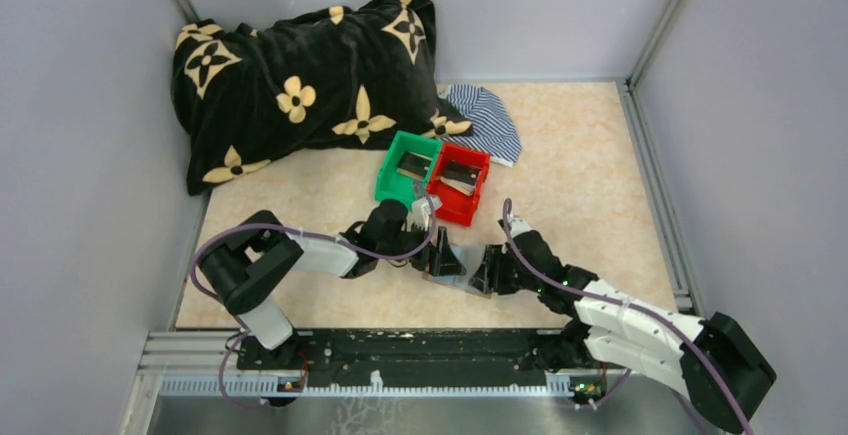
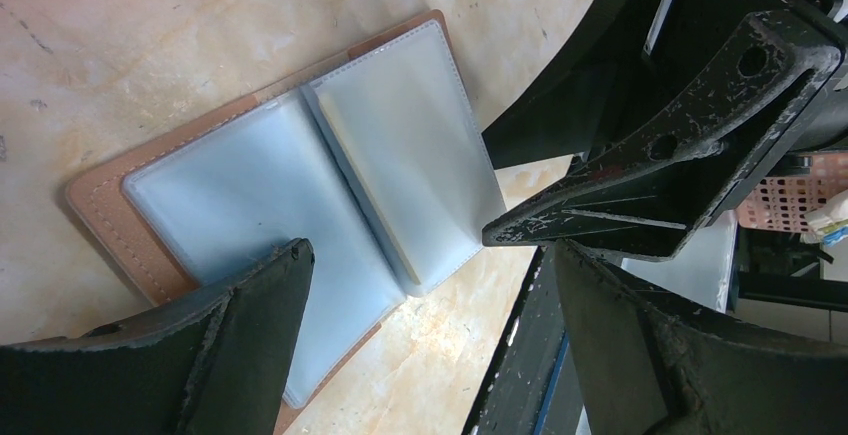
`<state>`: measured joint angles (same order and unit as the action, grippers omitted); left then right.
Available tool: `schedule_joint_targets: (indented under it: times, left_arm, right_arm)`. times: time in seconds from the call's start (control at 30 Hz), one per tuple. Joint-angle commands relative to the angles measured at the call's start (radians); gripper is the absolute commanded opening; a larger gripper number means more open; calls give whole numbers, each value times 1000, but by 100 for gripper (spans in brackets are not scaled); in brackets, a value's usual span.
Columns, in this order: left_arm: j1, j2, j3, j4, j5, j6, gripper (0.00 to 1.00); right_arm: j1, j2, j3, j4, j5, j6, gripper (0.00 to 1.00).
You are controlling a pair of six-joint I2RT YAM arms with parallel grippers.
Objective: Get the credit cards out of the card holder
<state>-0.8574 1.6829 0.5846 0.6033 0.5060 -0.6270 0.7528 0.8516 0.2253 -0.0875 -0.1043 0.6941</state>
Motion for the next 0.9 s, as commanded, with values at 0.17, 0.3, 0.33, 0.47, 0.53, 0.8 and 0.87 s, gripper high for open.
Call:
schedule_joint_targets:
  times: [0.17, 0.3, 0.33, 0.47, 0.53, 0.8, 0.87]
  left_arm:
    - [0, -18, -17, -43, 6, 26, 97]
    - [1, -48, 5, -79, 6, 41, 96]
    - [0, -58, 11, -90, 5, 44, 97]
    - [1, -76, 36, -134, -16, 68, 97]
    - [1, -68, 41, -135, -17, 73, 97]
    - [2, -42, 40, -112, 7, 57, 97]
    - [2, -45, 41, -118, 6, 60, 97]
  right_arm:
    - [13, 43, 46, 100, -14, -23, 46]
    - [13, 50, 53, 103, -12, -31, 45]
    - [13, 48, 54, 103, -13, -31, 45]
    - [13, 22, 39, 130, -23, -11, 52]
    - [13, 7, 26, 149, -31, 2, 52]
    - [13, 1, -32, 230, -50, 45, 51]
    - [13, 11, -32, 221, -38, 41, 51]
